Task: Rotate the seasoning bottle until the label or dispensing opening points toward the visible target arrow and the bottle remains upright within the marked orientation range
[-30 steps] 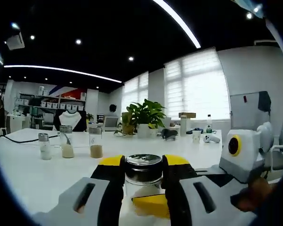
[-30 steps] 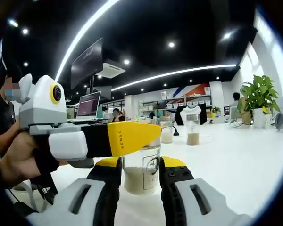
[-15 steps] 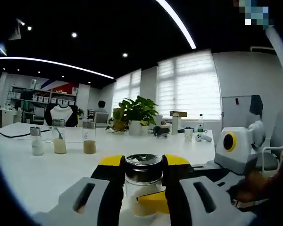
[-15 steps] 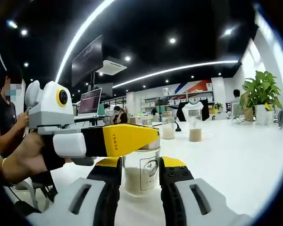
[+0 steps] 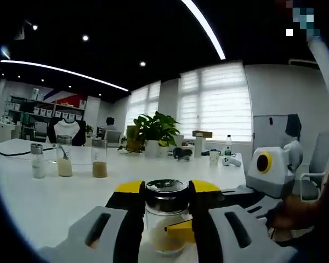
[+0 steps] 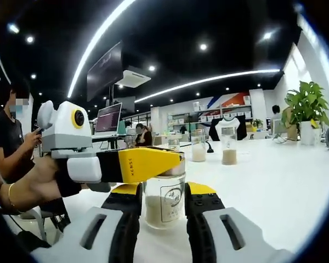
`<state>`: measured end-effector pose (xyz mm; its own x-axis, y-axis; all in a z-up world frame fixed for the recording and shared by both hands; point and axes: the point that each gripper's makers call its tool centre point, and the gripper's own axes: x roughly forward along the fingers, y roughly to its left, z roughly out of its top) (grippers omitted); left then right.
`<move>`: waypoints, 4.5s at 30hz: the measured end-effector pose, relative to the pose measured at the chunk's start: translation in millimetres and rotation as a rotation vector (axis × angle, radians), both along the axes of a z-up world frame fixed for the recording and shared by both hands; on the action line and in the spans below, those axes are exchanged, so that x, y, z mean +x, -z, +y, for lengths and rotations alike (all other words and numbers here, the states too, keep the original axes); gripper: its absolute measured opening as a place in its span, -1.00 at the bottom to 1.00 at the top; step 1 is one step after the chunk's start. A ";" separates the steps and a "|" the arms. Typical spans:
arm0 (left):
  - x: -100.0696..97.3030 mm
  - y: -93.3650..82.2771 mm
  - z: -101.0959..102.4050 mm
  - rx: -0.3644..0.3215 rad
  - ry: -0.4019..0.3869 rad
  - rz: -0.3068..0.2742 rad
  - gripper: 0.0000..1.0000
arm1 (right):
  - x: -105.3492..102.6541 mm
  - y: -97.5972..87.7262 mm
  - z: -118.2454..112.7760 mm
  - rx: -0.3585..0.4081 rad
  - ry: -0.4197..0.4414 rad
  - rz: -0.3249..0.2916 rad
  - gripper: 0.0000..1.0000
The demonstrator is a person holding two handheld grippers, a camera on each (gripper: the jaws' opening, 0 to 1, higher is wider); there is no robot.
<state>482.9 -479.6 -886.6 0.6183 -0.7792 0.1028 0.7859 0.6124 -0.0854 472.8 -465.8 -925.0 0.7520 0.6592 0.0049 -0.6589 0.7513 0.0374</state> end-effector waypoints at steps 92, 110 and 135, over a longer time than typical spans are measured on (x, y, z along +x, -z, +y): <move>18.1 8.0 56.5 -0.003 0.240 -0.052 -0.35 | 15.2 19.4 35.5 -0.079 -0.253 0.049 -0.15; 11.7 9.4 56.0 0.039 0.304 -0.049 -0.34 | 31.1 5.5 73.4 -0.192 -0.415 -0.052 -0.15; 23.7 11.6 53.8 0.044 0.041 0.057 -0.31 | 33.6 7.6 74.3 -0.085 -0.260 -0.062 -0.39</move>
